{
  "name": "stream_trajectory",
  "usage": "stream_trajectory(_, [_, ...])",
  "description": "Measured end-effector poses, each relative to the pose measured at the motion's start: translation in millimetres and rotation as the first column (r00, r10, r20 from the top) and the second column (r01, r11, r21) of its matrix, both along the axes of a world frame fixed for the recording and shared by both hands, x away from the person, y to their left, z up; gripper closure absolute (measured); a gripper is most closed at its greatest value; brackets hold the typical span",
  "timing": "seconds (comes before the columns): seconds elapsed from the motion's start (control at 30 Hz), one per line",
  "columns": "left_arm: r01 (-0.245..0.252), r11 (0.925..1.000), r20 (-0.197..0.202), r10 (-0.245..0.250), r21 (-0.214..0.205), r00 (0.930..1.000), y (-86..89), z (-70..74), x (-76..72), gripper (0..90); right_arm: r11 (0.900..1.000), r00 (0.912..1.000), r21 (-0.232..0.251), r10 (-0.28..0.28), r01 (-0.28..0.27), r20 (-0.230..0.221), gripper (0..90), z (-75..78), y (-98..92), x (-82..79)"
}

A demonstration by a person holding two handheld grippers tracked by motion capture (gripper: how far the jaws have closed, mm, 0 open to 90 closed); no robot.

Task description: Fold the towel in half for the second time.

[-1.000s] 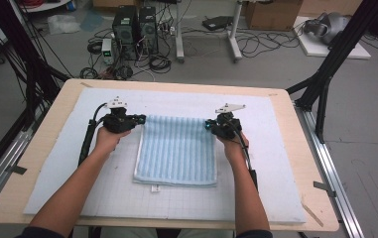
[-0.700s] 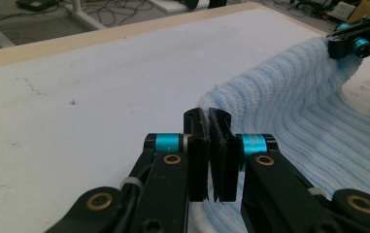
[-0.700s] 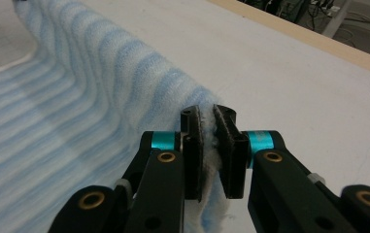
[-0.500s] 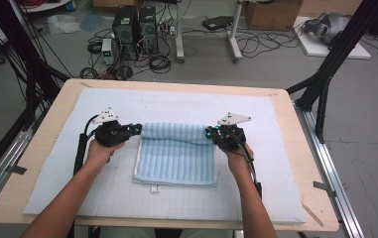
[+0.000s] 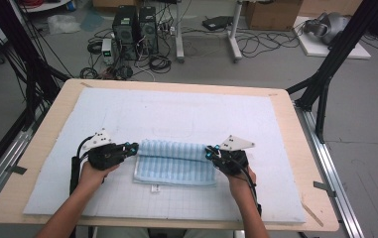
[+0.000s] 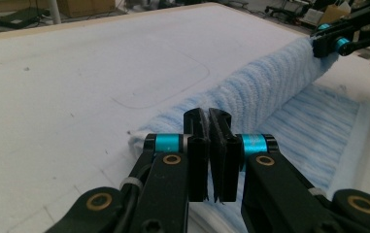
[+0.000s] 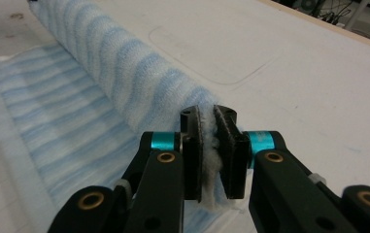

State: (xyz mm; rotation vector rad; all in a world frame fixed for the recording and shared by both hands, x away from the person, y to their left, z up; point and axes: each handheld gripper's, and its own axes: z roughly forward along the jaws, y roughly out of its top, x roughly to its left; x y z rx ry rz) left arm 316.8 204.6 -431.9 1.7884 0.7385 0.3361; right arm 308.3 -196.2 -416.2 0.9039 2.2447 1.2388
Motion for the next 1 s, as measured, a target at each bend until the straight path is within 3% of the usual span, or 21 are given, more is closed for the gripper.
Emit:
stream_trajectory(0.23, [0.028,0.9994,0.003,-0.028,0.022,0.9996,-0.4,-3.2,-17.6,85.9,0.9999,0.9999,-0.006,0.008,-0.008,0.008,81.9,-4.5,-1.0,-20.6])
stream_trajectory(0.57, [0.045,0.9989,-0.029,-0.045,0.009,0.9986,-0.8,-9.4,-20.1,84.8,0.9999,0.9999,0.002,0.011,-0.011,-0.012,81.3,-12.1,-4.7,-28.0])
stream_trajectory(0.73, [-0.026,0.9992,-0.021,0.026,-0.03,0.9994,5.0,-4.5,-19.3,66.1,0.9996,0.9995,-0.015,0.025,-0.025,-0.019,78.5,-13.9,-4.4,-29.6])
stream_trajectory(0.83, [-0.055,0.9972,0.001,0.055,-0.051,0.9985,9.2,-0.2,-20.0,62.5,0.9991,0.9987,0.005,0.042,-0.042,-0.027,66.5,-12.2,-6.4,-32.1])
stream_trajectory(0.9, [-0.073,0.9953,0.012,0.074,-0.064,0.9972,12.2,1.3,-20.1,62.1,0.996,0.9987,0.079,0.044,-0.042,-0.025,49.6,-8.5,-11.7,-33.3])
stream_trajectory(0.97, [-0.1,0.9928,0.02,0.101,-0.066,0.9946,14.8,1.7,-19.7,62.1,0.9904,0.9996,0.137,0.022,-0.02,-0.016,46.6,-3.9,-18.7,-35.2])
stream_trajectory(1.0, [-0.107,0.9922,0.02,0.108,-0.065,0.9939,15.3,1.2,-19.0,62.2,0.9903,1.0,0.139,0.008,-0.008,-0.002,45.7,-2.4,-21.4,-35.5])
